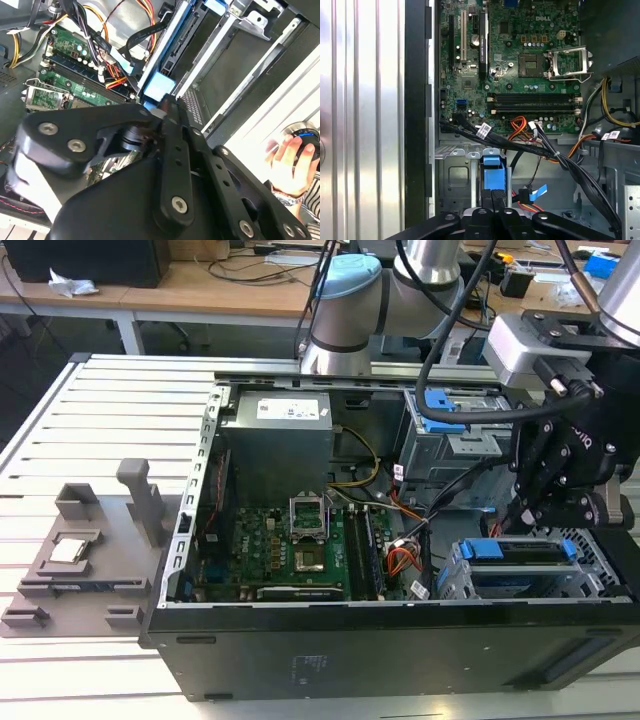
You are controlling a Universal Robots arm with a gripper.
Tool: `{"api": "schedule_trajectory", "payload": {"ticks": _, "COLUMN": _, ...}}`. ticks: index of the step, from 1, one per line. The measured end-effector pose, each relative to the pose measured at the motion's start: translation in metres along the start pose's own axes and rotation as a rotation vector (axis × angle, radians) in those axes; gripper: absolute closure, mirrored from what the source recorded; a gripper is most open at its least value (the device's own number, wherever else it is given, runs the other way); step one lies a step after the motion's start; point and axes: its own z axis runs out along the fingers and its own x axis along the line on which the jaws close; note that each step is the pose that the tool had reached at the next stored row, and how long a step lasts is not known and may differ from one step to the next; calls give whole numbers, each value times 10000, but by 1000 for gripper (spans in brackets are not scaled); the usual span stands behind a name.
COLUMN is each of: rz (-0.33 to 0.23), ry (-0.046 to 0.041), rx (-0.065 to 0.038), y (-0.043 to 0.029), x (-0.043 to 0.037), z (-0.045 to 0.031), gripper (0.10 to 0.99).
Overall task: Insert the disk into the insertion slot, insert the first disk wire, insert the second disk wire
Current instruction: 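Insert the disk into the insertion slot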
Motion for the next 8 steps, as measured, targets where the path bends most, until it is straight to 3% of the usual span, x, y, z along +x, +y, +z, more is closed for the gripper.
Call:
{"api": "schedule_trajectory", "payload": {"ticks": 1, "rz": 0, "ry": 0, "rx": -1, "y": 0, "x": 0, "z": 0, "gripper": 973}}
{"api": "schedule_trajectory", "payload": {"ticks": 8, "rz": 0, "ry": 0, "rx": 0, "y": 0, "x": 0, "z": 6, "gripper": 980}}
